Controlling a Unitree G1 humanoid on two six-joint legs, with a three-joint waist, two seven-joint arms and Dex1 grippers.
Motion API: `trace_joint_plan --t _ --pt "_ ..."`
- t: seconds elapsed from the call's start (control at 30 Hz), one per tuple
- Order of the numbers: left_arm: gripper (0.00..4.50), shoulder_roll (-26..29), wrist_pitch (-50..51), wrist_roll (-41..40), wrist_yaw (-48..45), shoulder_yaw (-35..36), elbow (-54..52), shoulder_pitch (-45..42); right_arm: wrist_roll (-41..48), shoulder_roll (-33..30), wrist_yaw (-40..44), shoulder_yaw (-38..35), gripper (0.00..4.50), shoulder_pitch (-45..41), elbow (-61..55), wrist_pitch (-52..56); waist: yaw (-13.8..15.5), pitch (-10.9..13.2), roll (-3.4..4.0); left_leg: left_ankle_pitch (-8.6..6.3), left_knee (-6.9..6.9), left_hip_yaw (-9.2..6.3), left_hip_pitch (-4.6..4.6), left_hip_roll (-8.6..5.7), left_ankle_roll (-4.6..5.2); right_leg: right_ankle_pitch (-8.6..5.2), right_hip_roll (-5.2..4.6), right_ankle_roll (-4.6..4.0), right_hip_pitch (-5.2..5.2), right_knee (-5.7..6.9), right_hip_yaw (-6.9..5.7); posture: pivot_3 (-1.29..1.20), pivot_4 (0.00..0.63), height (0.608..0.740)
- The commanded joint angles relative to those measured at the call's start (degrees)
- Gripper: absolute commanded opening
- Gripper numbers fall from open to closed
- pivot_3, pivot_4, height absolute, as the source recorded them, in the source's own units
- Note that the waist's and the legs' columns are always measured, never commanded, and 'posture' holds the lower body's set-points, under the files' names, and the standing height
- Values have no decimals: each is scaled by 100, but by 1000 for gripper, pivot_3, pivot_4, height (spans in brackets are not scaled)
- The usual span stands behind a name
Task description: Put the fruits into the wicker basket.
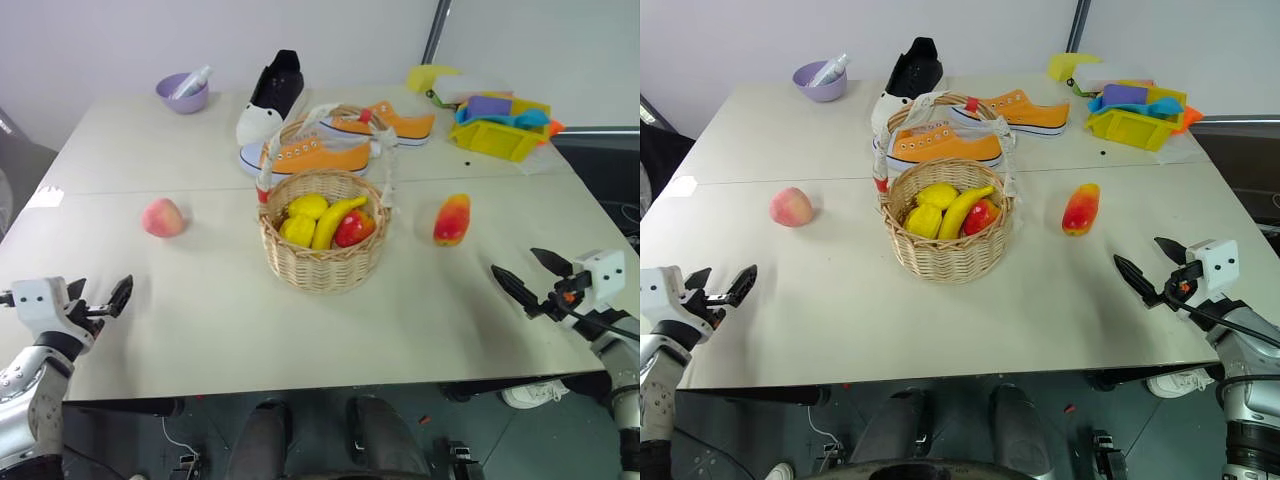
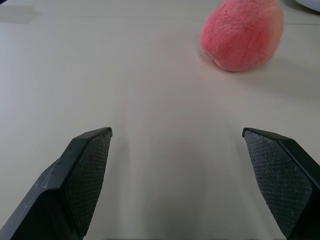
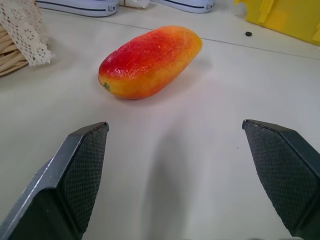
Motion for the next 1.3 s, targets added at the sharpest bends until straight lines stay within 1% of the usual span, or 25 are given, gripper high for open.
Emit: trace_joint_plan --t 0.03,0.33,0.53,0.7,0.83,1.03,1.17,1.3 --pt "4500 27 -6 79 85 -28 -199 -79 17 -41 -66 -143 4472 29 -271 -94 0 0 0 0 0 0 0 0 0 0 0 0 0 0 0 0 150 738" --pt "4500 70 -17 198 65 -159 -202 -165 77 -26 -177 -172 4472 141 -597 -35 -3 0 0 0 0 0 0 0 0 1 0 0 0 0 0 0 150 738" --pt "4500 99 51 225 112 -245 -225 -520 193 -38 -259 -19 4472 -1 -1126 192 1 0 0 0 1 0 0 0 0 2 3 -1 0 0 -1 0 150 738" --pt "4500 212 130 427 237 -376 -102 -918 637 -216 -151 -102 4472 -40 -1941 734 2 0 0 0 1 0 -2 0 0 4 3 2 0 0 -1 0 150 738" --pt "4500 371 330 474 240 -522 -49 -1347 1054 -545 -8 -20 4472 -37 -2878 1297 3 0 0 0 2 -1 -4 0 0 12 4 15 -1 0 -3 0 150 738" --pt "4500 689 648 776 226 -951 138 -2018 2142 -985 -95 133 4472 -390 -4111 2309 0 1 -2 0 2 -1 -5 0 0 14 6 19 -1 0 -4 0 150 738" --pt "4500 834 1012 894 154 -1227 458 -2468 2400 -1205 -143 259 4472 -649 -4450 2612 3 3 -7 0 3 0 -9 -1 0 14 7 20 -2 -1 -9 0 150 738" --pt "4500 942 1126 997 -68 -1470 889 -2936 2533 -1259 -175 362 4472 -780 -4579 2758 4 5 -11 0 4 1 -13 -1 0 15 7 21 -3 -4 -13 0 150 738"
